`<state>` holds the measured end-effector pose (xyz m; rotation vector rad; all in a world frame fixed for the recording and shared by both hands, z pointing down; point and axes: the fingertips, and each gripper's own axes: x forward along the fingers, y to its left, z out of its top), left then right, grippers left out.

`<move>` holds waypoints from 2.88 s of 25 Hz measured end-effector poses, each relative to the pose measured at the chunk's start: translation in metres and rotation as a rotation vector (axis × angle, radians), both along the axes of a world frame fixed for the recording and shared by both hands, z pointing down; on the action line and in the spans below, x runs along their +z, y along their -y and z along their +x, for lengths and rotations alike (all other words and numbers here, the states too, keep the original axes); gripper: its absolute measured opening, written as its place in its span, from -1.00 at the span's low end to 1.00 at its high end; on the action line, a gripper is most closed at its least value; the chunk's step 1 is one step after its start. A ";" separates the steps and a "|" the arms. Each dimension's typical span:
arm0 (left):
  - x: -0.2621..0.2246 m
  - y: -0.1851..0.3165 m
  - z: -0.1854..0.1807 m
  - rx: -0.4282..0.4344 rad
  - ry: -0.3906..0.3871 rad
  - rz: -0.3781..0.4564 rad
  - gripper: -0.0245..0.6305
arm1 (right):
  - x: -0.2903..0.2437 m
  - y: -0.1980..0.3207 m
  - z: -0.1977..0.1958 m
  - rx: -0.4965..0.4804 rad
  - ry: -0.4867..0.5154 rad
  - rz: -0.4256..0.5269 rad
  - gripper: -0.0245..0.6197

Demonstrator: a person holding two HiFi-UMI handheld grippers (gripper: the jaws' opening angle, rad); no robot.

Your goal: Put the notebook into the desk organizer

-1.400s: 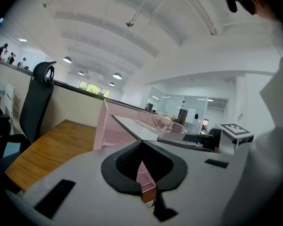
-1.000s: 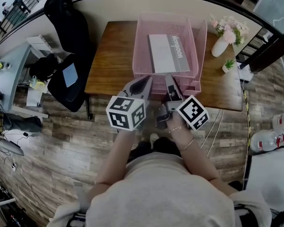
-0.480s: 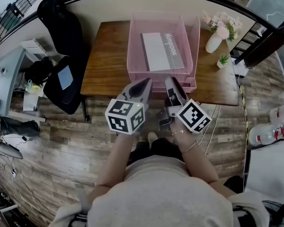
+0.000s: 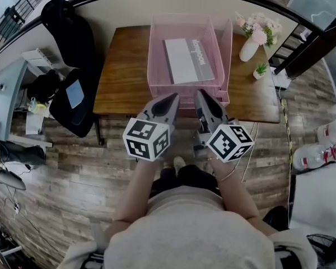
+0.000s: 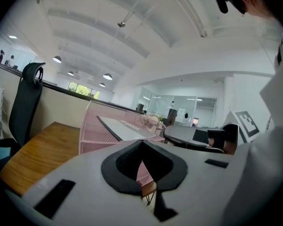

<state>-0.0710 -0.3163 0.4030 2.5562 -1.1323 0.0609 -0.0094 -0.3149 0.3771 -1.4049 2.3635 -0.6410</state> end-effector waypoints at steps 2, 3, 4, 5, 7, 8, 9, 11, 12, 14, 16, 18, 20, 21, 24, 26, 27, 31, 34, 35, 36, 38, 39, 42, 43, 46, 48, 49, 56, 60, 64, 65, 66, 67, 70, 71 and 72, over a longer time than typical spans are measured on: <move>-0.003 -0.001 0.001 0.008 -0.012 -0.002 -0.89 | -0.005 -0.003 -0.003 -0.012 -0.040 0.024 -0.88; -0.004 -0.001 0.002 0.011 -0.016 -0.003 -0.89 | -0.007 -0.004 -0.003 -0.016 -0.059 0.037 -0.89; -0.004 -0.002 0.002 0.014 -0.014 -0.002 -0.89 | -0.009 -0.005 -0.004 -0.021 -0.079 0.050 -0.90; -0.005 -0.002 0.002 0.016 -0.008 0.001 -0.89 | -0.011 -0.006 -0.005 -0.027 -0.101 0.064 -0.92; -0.006 -0.002 0.002 0.018 0.002 0.011 -0.89 | -0.015 -0.008 -0.008 -0.040 -0.145 0.091 -0.94; -0.007 -0.002 0.002 0.019 0.002 0.015 -0.89 | -0.016 -0.009 -0.010 -0.047 -0.166 0.101 -0.94; -0.008 -0.002 0.001 0.021 0.000 0.020 -0.89 | -0.017 -0.009 -0.012 -0.055 -0.188 0.110 -0.94; -0.010 -0.001 0.002 0.030 -0.001 0.032 -0.89 | -0.017 -0.009 -0.015 -0.076 -0.226 0.121 -0.94; -0.011 -0.002 0.002 0.037 0.002 0.040 -0.89 | -0.016 -0.009 -0.016 -0.088 -0.240 0.121 -0.94; -0.011 -0.004 0.004 0.059 0.009 0.054 -0.89 | -0.013 -0.009 -0.017 -0.108 -0.262 0.116 -0.94; -0.010 -0.007 0.005 0.082 0.017 0.059 -0.89 | -0.008 -0.008 -0.019 -0.123 -0.286 0.108 -0.93; -0.007 -0.010 0.008 0.099 0.033 0.056 -0.89 | -0.003 -0.008 -0.021 -0.141 -0.333 0.102 -0.94; -0.002 -0.011 0.009 0.109 0.065 0.044 -0.89 | 0.003 -0.008 -0.023 -0.157 -0.394 0.099 -0.94; 0.002 -0.011 0.009 0.113 0.086 0.034 -0.89 | 0.005 -0.008 -0.024 -0.162 -0.421 0.099 -0.94; 0.010 -0.012 0.009 0.128 0.130 0.008 -0.89 | 0.012 -0.008 -0.025 -0.175 -0.480 0.096 -0.94; 0.013 -0.011 0.009 0.133 0.138 0.000 -0.89 | 0.016 -0.008 -0.027 -0.185 -0.505 0.093 -0.94; 0.014 -0.010 0.009 0.132 0.142 -0.001 -0.89 | 0.018 -0.008 -0.028 -0.190 -0.516 0.093 -0.94; 0.012 -0.005 0.008 0.111 0.131 -0.003 -0.89 | 0.023 -0.008 -0.032 -0.210 -0.549 0.089 -0.94; 0.012 -0.005 0.012 0.120 0.125 -0.005 -0.89 | 0.027 -0.008 -0.031 -0.214 -0.554 0.075 -0.94; 0.012 -0.005 0.013 0.125 0.122 -0.006 -0.89 | 0.028 -0.008 -0.030 -0.210 -0.553 0.072 -0.94; 0.013 -0.005 0.014 0.129 0.121 -0.007 -0.89 | 0.028 -0.007 -0.029 -0.207 -0.552 0.069 -0.94; 0.013 -0.005 0.015 0.133 0.124 -0.006 -0.89 | 0.029 -0.005 -0.028 -0.205 -0.550 0.066 -0.93; 0.013 -0.005 0.015 0.133 0.127 -0.005 -0.89 | 0.029 -0.005 -0.027 -0.204 -0.549 0.064 -0.94; 0.013 -0.003 0.016 0.133 0.131 -0.006 -0.89 | 0.031 -0.003 -0.026 -0.201 -0.546 0.055 -0.93; 0.012 -0.003 0.015 0.132 0.132 -0.006 -0.89 | 0.032 -0.003 -0.026 -0.202 -0.546 0.053 -0.94; 0.013 -0.002 0.014 0.125 0.127 -0.016 -0.89 | 0.032 -0.003 -0.027 -0.206 -0.549 0.055 -0.93; 0.015 -0.002 0.013 0.124 0.120 -0.023 -0.89 | 0.031 -0.003 -0.029 -0.212 -0.552 0.060 -0.93; 0.015 -0.003 0.014 0.127 0.113 -0.026 -0.89 | 0.031 -0.004 -0.030 -0.217 -0.554 0.062 -0.93; 0.019 -0.002 0.010 0.117 0.097 -0.036 -0.89 | 0.033 -0.004 -0.034 -0.222 -0.553 0.064 -0.93; 0.019 0.000 0.007 0.107 0.091 -0.041 -0.89 | 0.032 -0.003 -0.034 -0.224 -0.550 0.062 -0.93; 0.019 0.000 0.006 0.100 0.093 -0.038 -0.89 | 0.036 -0.004 -0.034 -0.229 -0.565 0.053 -0.93; 0.018 0.001 0.006 0.098 0.093 -0.036 -0.89 | 0.037 -0.004 -0.034 -0.233 -0.575 0.052 -0.93; 0.018 0.001 0.006 0.097 0.092 -0.034 -0.89 | 0.037 -0.005 -0.035 -0.237 -0.581 0.052 -0.93; 0.018 0.001 0.006 0.097 0.093 -0.033 -0.89 | 0.038 -0.005 -0.035 -0.239 -0.585 0.052 -0.93; 0.018 0.001 0.006 0.097 0.096 -0.032 -0.89 | 0.038 -0.004 -0.034 -0.237 -0.590 0.054 -0.93; 0.019 0.002 0.006 0.096 0.096 -0.033 -0.89 | 0.038 -0.004 -0.034 -0.236 -0.594 0.056 -0.93; 0.019 0.002 0.006 0.096 0.095 -0.034 -0.89 | 0.038 -0.003 -0.033 -0.235 -0.601 0.058 -0.93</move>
